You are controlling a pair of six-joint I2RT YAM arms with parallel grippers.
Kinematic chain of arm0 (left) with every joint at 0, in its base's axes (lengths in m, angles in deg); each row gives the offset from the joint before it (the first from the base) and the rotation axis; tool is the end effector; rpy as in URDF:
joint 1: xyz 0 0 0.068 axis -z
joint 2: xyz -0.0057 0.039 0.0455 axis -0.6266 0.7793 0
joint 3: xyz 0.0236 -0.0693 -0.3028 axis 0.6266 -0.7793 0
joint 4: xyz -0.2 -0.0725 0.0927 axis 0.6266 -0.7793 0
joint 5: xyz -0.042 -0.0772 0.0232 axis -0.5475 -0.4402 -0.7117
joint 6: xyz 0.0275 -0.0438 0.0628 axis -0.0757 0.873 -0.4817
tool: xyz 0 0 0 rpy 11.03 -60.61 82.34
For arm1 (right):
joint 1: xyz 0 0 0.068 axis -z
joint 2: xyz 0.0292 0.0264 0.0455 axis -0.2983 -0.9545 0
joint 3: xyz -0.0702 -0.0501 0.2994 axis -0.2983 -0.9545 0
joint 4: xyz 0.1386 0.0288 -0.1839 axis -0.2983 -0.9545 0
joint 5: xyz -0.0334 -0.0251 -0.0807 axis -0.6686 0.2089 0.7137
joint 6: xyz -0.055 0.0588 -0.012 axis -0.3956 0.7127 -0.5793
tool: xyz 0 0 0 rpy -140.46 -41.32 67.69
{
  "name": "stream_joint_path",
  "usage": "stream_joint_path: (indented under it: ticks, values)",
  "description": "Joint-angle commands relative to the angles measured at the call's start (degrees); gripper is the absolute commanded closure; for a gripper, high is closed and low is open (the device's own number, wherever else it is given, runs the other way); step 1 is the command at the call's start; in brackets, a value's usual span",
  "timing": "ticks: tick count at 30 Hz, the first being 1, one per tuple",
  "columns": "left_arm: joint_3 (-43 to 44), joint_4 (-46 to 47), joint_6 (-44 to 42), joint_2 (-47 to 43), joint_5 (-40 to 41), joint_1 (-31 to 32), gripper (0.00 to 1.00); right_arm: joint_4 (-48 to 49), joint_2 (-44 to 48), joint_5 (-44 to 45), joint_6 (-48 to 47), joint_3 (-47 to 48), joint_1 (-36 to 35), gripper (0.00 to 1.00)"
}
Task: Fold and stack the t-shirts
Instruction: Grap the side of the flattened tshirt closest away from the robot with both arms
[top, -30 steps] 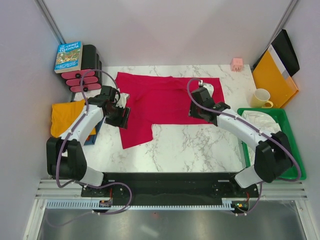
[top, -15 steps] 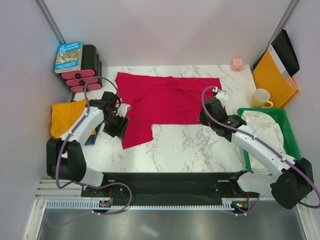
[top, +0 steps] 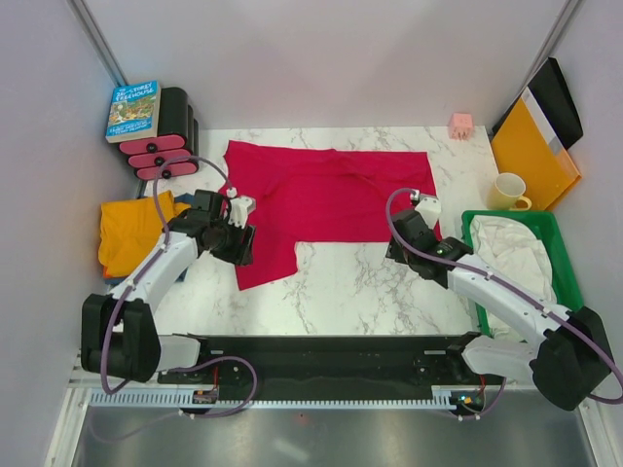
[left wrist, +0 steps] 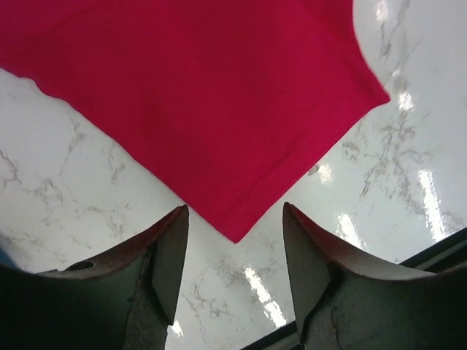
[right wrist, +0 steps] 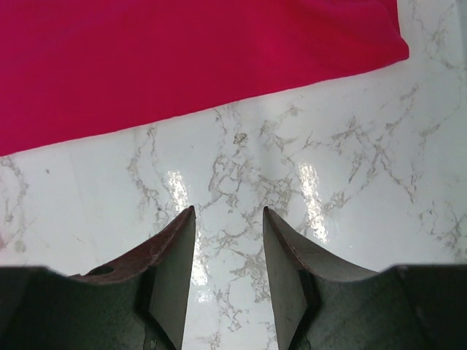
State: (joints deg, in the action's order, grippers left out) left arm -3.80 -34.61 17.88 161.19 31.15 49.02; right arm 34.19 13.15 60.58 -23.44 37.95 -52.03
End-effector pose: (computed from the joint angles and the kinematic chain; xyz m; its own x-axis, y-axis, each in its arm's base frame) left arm 0.2193 -0.0586 0.2429 -0.8102 0.3439 -0.4747 0.4588 0.8760 -0.1485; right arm 0.1903 0.0936 0.2685 -0.6570 0.2654 -0.7056 0.2106 0.9633 0.1662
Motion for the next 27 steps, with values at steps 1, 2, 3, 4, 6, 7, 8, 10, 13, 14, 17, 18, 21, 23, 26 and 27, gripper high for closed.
stream_joint_path:
  ticks: [1, 2, 3, 4, 6, 7, 8, 10, 13, 14, 17, 18, 21, 23, 26, 27]
  values:
    - [-4.2, 14.2, 10.2, -3.9, -3.0, -0.1, 0.39, 0.7, 1.1, 2.7, 0.8, -1.3, -0.4, 0.50]
    - [-4.6, 14.3, 12.9, -3.7, -1.8, -0.1, 0.41, 0.9, 1.0, 2.7, 0.9, -1.4, -0.4, 0.50]
    - [-5.1, 15.0, 14.1, -3.8, -0.5, -0.2, 0.44, 0.8, 1.0, 2.9, 0.8, -1.6, -0.4, 0.50]
    - [-5.8, 15.2, 14.8, -4.6, 0.7, -0.4, 0.49, 1.1, 0.7, 3.0, 0.6, -1.7, -0.4, 0.50]
    - [-6.1, 15.1, 18.1, -5.7, 1.5, -0.9, 0.51, 1.4, 0.1, 3.3, 0.3, -1.7, -0.5, 0.50]
    - [-6.3, 14.2, 19.3, -6.0, 0.7, -1.2, 0.54, 1.5, -0.5, 3.5, -0.1, -1.7, -0.4, 0.50]
    - [-6.4, 14.0, 20.1, -7.1, 0.0, -1.3, 0.55, 1.7, -0.9, 3.8, -0.2, -1.7, -0.4, 0.50]
    - [-7.6, 14.1, 21.0, -8.6, -0.9, -1.5, 0.53, 2.2, -2.1, 4.2, -0.5, -1.8, -0.4, 0.50]
    - [-7.6, 14.3, 21.4, -11.1, 0.2, -2.0, 0.52, 3.2, -4.1, 4.1, -0.3, -2.1, -0.4, 0.50]
    - [-7.2, 14.5, 20.9, -12.0, 1.6, -2.0, 0.52, 3.9, -4.6, 4.0, -0.3, -2.1, -0.5, 0.50]
    - [-5.4, 16.7, 20.0, -13.8, 9.1, -2.0, 0.47, 5.3, -5.5, 3.2, -0.2, -1.7, -0.4, 0.50]
    - [-5.7, 18.1, 20.0, -15.4, 11.6, -2.6, 0.44, 5.7, -5.6, 3.3, -0.4, -1.6, -0.5, 0.50]
    - [-9.2, 30.5, 16.1, -18.8, 18.4, -5.6, 0.35, 6.8, -5.4, 3.6, -2.3, -0.7, -0.5, 0.50]
    - [-14.6, 44.5, 11.8, -19.1, 17.2, -8.6, 0.29, 6.9, -5.6, 3.8, -3.3, -0.3, -0.5, 0.50]
    - [-22.5, 60.7, 5.5, -16.7, 5.7, -12.8, 0.24, 6.2, -5.5, 3.7, -4.7, 0.5, -0.6, 0.50]
    - [-23.9, 63.7, 5.2, -14.2, 0.7, -13.5, 0.24, 5.9, -5.1, 3.6, -5.0, 0.7, -0.5, 0.50]
